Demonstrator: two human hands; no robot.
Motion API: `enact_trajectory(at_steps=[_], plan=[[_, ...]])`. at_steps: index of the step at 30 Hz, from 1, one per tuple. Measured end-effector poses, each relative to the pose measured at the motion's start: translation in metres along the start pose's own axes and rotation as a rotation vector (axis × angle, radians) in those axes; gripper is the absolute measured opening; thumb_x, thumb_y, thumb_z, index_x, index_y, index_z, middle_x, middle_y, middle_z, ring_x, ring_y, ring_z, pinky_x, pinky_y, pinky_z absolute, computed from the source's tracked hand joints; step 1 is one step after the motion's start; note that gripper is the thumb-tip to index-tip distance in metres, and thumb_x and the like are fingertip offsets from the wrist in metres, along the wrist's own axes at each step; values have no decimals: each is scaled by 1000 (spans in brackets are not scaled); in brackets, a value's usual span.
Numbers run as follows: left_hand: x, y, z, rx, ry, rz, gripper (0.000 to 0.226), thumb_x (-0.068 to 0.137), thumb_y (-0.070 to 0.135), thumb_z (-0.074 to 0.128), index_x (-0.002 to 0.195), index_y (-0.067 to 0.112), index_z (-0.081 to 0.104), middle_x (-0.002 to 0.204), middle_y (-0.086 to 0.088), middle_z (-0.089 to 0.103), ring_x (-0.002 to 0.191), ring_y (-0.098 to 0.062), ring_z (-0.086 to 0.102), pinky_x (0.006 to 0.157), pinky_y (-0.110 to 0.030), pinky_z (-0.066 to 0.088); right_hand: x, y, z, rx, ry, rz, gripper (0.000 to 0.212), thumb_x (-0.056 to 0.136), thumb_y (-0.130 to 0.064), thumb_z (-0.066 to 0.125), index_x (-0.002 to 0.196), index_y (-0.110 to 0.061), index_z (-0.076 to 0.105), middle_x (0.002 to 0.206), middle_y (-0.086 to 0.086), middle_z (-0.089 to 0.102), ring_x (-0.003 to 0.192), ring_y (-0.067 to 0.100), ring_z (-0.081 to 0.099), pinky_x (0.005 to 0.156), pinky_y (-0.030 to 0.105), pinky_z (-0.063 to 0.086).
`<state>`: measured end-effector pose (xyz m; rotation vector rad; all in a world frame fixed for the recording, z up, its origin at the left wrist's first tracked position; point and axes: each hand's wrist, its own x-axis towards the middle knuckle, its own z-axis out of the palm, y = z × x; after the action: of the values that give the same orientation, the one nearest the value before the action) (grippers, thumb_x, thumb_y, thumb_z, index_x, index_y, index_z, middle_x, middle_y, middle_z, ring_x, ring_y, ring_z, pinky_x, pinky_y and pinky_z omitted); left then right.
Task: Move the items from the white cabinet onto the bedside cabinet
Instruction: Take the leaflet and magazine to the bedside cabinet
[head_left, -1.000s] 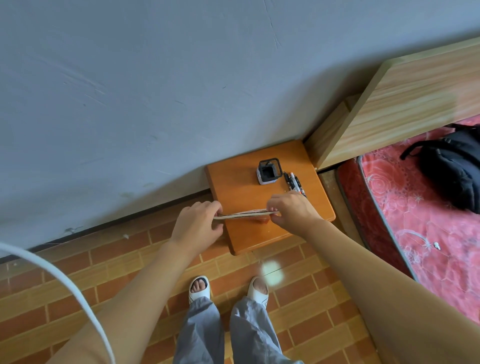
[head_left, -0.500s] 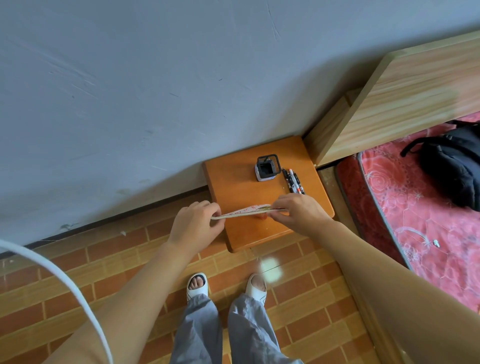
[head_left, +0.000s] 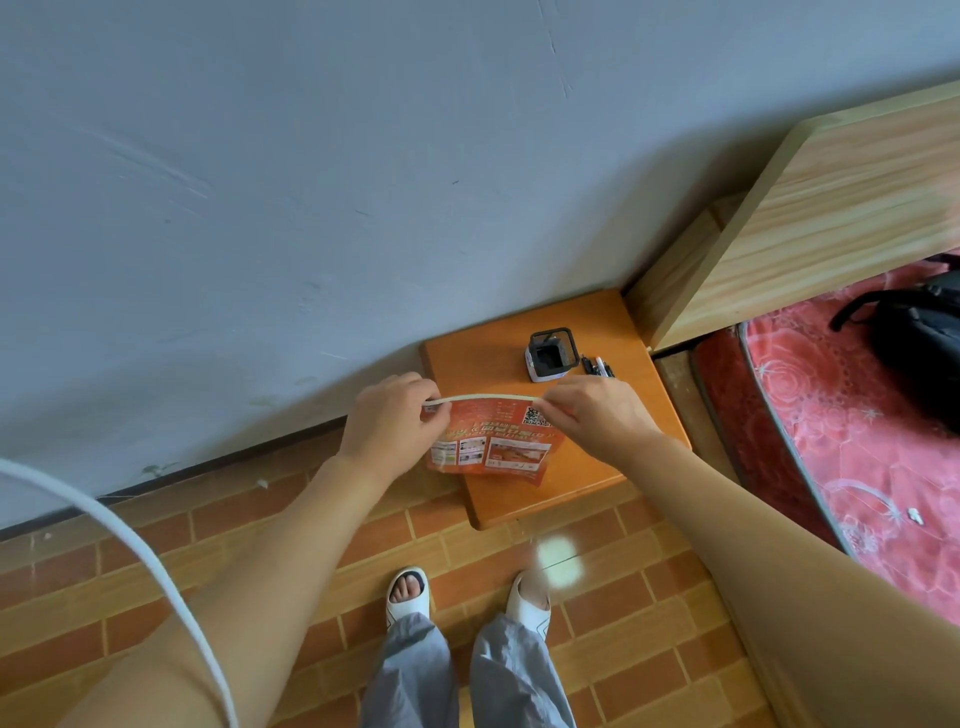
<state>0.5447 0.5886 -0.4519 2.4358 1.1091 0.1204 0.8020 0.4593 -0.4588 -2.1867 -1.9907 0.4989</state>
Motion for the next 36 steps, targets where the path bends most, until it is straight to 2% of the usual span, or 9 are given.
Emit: enact_trajectory(at_steps=[5,8,11,15,20,24,27,31,36], plan=[[19,-6,-12,25,150,-30,20,96,35,65,92,18,73,87,5,68,74,-6,51,55,-15,26,22,-1,-7,-2,138,-37,37,107,-43,49,87,-23,74,81,-10,66,68,9,55,51,26,44],[20,-5,-10,22,243,-27,19,96,37,65,96,19,74,87,7,68,75,-5,51,56,-14,29,25,1,-5,-16,280,-51,31,106,-37,54,86,-21,73,84,-7,68,73,12,58,52,26,39],[10,-10,9,-35,235,0,15,96,34,67,97,20,73,90,9,67,78,-8,56,56,-18,37,18,8,12,3,353,-62,25,104,-34,60,91,-19,75,91,-5,72,82,16,65,55,31,51],[-13,-15,46,-58,191,18,14,92,32,70,94,19,72,92,7,71,80,-12,61,60,-29,47,-3,15,50,49,301,-69,24,105,-34,59,96,-19,76,99,-5,73,90,19,68,59,37,57],[-41,-18,76,-128,53,3,17,89,37,72,96,23,65,104,9,69,88,-6,55,62,-18,38,-37,30,81,52,207,-90,24,104,-36,60,100,-19,77,101,-5,72,86,20,68,58,39,57],[-56,-16,94,-261,-120,-102,25,89,48,72,101,31,58,119,15,60,106,-3,55,65,-15,49,-56,42,96,62,105,-91,27,103,-39,58,103,-20,77,105,-4,73,89,21,69,60,41,59],[-55,-11,105,-336,-184,-166,22,95,49,63,109,32,61,121,18,55,110,-4,54,71,-18,52,-61,49,103,90,15,-31,43,105,-50,46,103,-22,79,110,-5,73,97,20,66,69,42,59],[-51,-11,131,-298,-197,-176,33,99,49,56,123,26,64,125,14,56,115,-5,50,83,-17,42,-61,52,120,131,-58,83,58,102,-62,37,117,-20,75,121,-3,72,109,21,65,87,42,56],[-37,-28,182,-67,-231,-69,57,96,58,50,141,23,56,143,5,51,134,-17,43,104,-39,46,-40,45,162,109,-218,83,60,101,-60,46,150,-26,48,158,-7,44,145,16,38,114,41,37]])
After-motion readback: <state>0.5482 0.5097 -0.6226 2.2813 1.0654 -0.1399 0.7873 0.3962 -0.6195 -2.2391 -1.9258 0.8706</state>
